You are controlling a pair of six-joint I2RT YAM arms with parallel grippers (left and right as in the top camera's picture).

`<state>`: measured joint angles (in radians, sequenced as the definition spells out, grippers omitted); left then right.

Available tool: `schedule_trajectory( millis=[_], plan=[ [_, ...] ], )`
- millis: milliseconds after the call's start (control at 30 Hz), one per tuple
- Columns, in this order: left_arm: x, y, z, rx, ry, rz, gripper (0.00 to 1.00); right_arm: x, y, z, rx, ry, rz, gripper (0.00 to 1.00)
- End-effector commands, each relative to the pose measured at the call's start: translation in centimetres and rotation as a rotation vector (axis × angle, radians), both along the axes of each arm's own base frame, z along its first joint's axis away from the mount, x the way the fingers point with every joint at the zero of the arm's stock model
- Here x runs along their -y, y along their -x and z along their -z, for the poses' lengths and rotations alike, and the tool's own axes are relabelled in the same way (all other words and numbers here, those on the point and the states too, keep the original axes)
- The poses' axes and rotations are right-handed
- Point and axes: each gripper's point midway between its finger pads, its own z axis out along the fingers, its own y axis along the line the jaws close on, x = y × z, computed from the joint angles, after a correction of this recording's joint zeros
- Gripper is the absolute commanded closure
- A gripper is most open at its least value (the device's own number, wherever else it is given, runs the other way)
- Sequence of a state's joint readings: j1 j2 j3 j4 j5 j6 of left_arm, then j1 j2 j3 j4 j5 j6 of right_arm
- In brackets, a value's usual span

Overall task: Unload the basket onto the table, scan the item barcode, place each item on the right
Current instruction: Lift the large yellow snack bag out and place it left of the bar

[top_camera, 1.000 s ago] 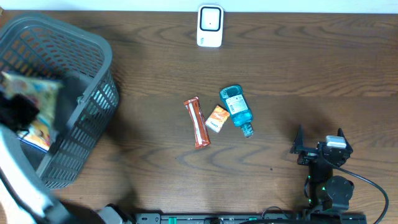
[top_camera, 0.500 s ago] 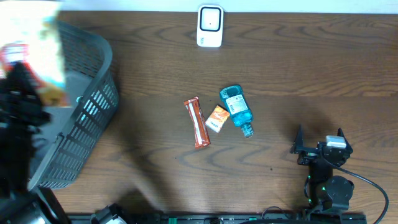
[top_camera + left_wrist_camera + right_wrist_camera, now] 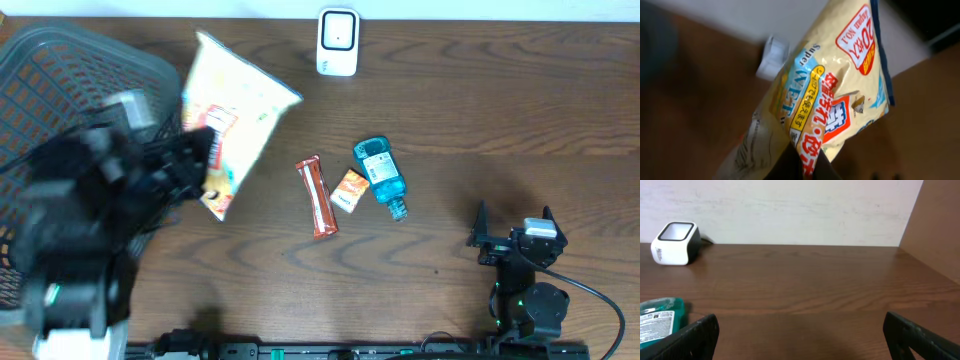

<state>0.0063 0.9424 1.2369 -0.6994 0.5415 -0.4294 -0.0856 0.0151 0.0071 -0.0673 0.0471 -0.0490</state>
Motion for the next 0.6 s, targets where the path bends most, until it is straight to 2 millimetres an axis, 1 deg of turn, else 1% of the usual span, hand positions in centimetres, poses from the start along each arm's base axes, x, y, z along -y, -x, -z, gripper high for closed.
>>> schedule_trajectory(
  millis=[0,33,100,167,267,333,433,567],
  plan=[
    [0.6,-2.3,4.6,-0.112,-0.141,-0.022,0.93,-0.2,0.0,0.1,-0.004,0.011,-0.01,0.01],
    [1.3,-2.8,5.9,-0.148,-0.158,-0.012,0.93,-0.2,0.0,0.1,-0.004,0.012,-0.01,0.01],
    [1.9,-3.9,8.2,-0.227,-0.19,-0.06,0.92,-0.2,0.0,0.1,-0.004,0.012,-0.01,0.01],
    [1.6,-5.2,10.9,-0.312,-0.238,-0.18,0.93,-0.2,0.0,0.1,-0.004,0.011,-0.01,0.01],
    [1.1,-6.3,14.1,-0.401,-0.292,-0.351,0.93,-0.2,0.0,0.1,-0.004,0.011,-0.01,0.01],
    [1.4,-6.8,16.3,-0.454,-0.31,-0.438,0.93,-0.2,0.0,0.1,-0.004,0.011,-0.01,0.01],
    [2.9,-7.4,19.6,-0.522,-0.31,-0.497,0.93,-0.2,0.0,0.1,-0.004,0.011,-0.01,0.01],
    [5.3,-8.4,23.6,-0.574,-0.325,-0.491,0.93,-0.2,0.0,0.1,-0.004,0.011,-0.01,0.01]
  ],
)
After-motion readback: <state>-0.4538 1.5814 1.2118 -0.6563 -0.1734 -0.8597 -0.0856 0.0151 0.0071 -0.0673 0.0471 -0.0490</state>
